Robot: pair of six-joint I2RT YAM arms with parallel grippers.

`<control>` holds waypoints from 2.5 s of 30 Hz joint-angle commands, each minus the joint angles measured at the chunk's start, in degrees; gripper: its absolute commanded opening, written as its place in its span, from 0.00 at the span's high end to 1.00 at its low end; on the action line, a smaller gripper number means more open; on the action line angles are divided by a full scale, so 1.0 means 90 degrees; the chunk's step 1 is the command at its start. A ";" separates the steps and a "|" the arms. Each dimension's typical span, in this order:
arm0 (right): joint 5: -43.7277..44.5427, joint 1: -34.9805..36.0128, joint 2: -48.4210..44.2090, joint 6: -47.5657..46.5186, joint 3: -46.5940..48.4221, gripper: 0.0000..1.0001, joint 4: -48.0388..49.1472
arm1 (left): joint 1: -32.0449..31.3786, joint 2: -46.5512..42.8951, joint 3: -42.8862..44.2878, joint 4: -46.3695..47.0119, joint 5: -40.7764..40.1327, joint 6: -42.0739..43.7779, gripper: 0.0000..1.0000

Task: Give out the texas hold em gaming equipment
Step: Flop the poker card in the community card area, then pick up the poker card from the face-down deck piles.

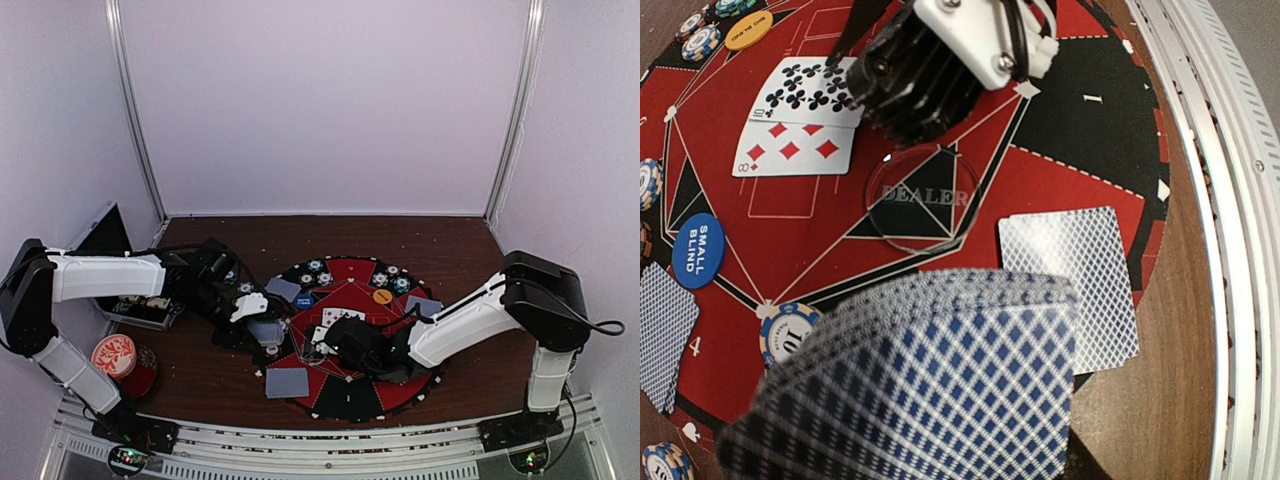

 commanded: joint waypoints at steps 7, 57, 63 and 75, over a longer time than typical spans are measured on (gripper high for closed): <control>0.0095 0.0206 -0.0565 0.0285 0.0203 0.56 -0.0498 | 0.0011 -0.0070 0.0043 0.0071 0.0172 0.0073 0.61; -0.4358 -0.0306 -0.0298 0.7055 0.0483 0.00 0.2713 | 0.0008 -0.0138 0.0023 0.0041 0.0282 0.0117 0.61; -0.4283 -0.0313 0.0010 0.7218 0.0695 0.02 0.2847 | 0.0011 -0.0119 0.0023 0.0041 0.0287 0.0120 0.61; -0.3461 -0.0323 0.0384 0.7501 0.0984 0.12 0.2529 | 0.0005 -0.0080 0.0034 0.0022 0.0323 0.0143 0.61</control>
